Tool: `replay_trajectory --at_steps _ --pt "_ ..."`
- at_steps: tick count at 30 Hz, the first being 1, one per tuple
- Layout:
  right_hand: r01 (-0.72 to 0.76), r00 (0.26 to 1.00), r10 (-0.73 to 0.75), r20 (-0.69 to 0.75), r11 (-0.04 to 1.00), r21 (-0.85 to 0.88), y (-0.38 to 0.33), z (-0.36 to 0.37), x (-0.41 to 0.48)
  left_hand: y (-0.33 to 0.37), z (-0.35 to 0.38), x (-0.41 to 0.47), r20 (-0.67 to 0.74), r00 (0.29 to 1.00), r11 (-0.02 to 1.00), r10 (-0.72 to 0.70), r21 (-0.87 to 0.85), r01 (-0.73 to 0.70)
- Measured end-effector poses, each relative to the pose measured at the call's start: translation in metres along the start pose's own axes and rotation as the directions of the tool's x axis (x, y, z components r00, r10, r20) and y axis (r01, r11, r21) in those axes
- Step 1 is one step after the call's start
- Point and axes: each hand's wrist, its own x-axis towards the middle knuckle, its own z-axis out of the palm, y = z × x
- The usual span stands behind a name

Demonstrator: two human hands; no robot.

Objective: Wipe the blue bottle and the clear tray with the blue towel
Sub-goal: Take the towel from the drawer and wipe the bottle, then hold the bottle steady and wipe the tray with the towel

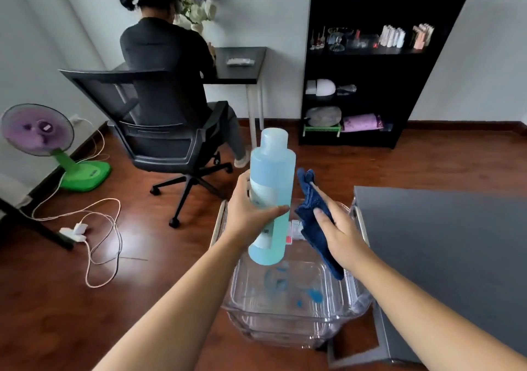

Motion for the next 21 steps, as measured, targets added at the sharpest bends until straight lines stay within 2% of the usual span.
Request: replay_trajectory --at_steps 5,10,16,21 --pt "-0.166 0.983 0.17 0.075 0.984 -0.056 0.049 0.023 -0.005 -0.058 -0.002 -0.007 -0.043 0.996 0.993 -0.075 0.093 0.078" --pt "-0.238 0.954 0.254 0.161 0.965 -0.112 0.084 0.043 0.002 -0.101 0.001 -0.002 -0.098 0.985 0.979 -0.141 0.136 0.153" --pt "-0.297 0.937 0.316 0.146 0.945 -0.141 0.103 0.049 0.014 -0.126 0.003 0.008 -0.144 0.968 0.963 -0.204 0.148 0.225" --pt "-0.306 0.934 0.33 0.136 0.937 -0.17 0.107 0.047 0.015 -0.138 0.006 0.01 -0.174 0.967 0.965 -0.187 0.151 0.214"
